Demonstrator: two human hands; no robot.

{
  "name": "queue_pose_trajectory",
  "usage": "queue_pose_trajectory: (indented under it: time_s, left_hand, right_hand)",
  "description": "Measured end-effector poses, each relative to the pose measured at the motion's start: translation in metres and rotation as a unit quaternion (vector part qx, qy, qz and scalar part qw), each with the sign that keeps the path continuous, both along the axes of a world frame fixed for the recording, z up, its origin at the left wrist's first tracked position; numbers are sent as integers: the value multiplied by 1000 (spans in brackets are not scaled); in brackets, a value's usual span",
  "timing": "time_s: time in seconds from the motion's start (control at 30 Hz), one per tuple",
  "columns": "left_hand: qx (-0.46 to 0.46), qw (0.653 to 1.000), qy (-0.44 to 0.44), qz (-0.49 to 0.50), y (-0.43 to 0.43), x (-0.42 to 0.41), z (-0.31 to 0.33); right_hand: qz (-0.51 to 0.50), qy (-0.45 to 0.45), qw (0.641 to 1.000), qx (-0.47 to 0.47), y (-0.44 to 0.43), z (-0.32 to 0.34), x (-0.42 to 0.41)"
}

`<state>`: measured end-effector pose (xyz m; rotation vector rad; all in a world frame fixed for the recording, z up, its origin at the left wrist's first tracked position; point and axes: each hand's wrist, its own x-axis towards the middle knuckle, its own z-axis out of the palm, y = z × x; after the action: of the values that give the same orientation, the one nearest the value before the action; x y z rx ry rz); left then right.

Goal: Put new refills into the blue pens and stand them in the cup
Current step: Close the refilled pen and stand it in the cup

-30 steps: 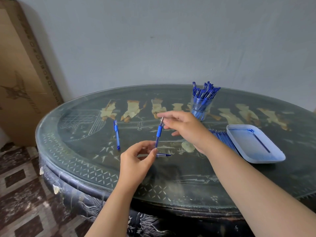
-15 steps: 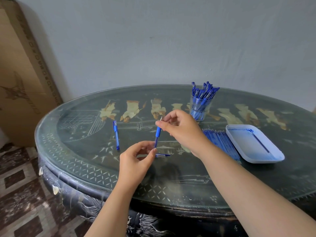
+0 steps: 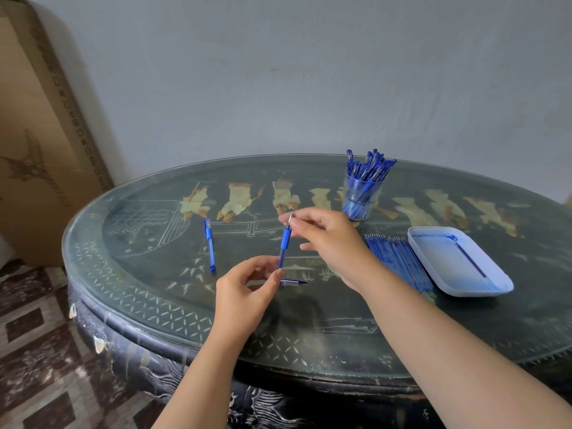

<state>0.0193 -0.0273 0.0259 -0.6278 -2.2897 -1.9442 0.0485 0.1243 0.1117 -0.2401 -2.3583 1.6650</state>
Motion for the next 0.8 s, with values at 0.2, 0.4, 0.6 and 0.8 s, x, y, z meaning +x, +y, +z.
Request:
queue_pose_trajectory:
  time_s: [0.2,0.4,0.6,0.8]
  left_hand:
    - [-2,1000,0,-1,0,0,0]
    - [-8,1000,6,-7,0,-1,0]
    - [-8,1000,9,-5,-2,-1,0]
    - [51,998,-38,20,0,-1,-1]
  right_hand:
    - [-33,6,999,-1,-1,-2,-1]
    - [-16,14,1000,21,-2,0,0]
    - [-36,10,998,50,-5,-3,-5]
    - [-40,-8,999,14,5,-20,-2]
